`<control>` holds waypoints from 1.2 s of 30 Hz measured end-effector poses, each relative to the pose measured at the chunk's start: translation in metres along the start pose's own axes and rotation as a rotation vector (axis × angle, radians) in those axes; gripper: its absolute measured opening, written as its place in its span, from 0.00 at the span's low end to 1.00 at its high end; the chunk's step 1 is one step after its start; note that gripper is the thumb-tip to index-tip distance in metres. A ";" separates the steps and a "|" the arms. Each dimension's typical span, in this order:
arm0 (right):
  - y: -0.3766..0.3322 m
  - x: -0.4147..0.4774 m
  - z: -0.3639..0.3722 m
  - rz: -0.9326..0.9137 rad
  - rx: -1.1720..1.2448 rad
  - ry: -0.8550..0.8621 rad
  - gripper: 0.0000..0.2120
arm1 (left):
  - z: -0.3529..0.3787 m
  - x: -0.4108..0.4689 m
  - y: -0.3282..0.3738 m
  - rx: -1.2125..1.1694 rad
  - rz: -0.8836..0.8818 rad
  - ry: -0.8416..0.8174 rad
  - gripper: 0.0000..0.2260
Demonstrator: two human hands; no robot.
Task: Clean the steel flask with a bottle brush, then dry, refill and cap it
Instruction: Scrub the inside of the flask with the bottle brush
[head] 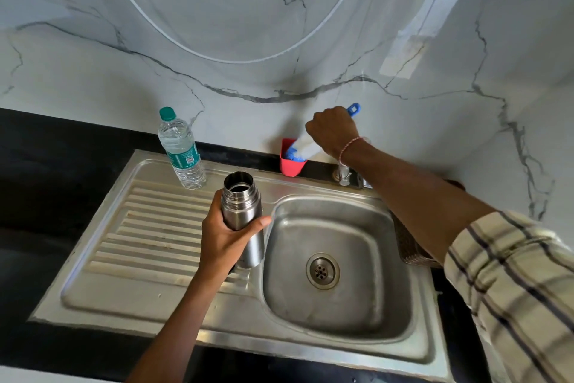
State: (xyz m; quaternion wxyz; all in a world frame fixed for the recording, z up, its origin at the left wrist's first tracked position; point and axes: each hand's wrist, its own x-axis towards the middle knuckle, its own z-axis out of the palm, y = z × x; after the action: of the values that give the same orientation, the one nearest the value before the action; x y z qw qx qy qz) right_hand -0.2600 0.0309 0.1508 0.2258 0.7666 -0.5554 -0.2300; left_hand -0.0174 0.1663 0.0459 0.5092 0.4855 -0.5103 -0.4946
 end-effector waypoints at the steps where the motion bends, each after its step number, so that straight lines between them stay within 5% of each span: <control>1: 0.001 0.001 0.002 0.013 -0.005 -0.003 0.12 | -0.002 0.000 0.000 -0.003 -0.007 0.009 0.29; 14: 0.052 -0.055 -0.020 0.448 0.121 -0.055 0.15 | 0.005 0.011 -0.001 -0.036 -0.039 0.031 0.29; 19: 0.040 -0.104 0.015 0.790 0.543 -0.002 0.08 | 0.010 0.019 -0.003 -0.041 -0.063 0.018 0.27; 24: 0.006 -0.149 0.038 0.944 1.021 0.043 0.06 | 0.016 0.024 -0.002 -0.020 -0.099 -0.006 0.31; 36: -0.108 -0.175 0.106 1.223 1.506 0.262 0.05 | 0.022 0.031 -0.009 0.044 -0.164 -0.057 0.30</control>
State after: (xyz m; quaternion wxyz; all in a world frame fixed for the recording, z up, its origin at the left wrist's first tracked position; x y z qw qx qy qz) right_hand -0.2917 0.2185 0.0194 -0.1825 0.3094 -0.8290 0.4286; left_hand -0.0401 0.1351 0.0386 0.4414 0.5226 -0.4940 -0.5367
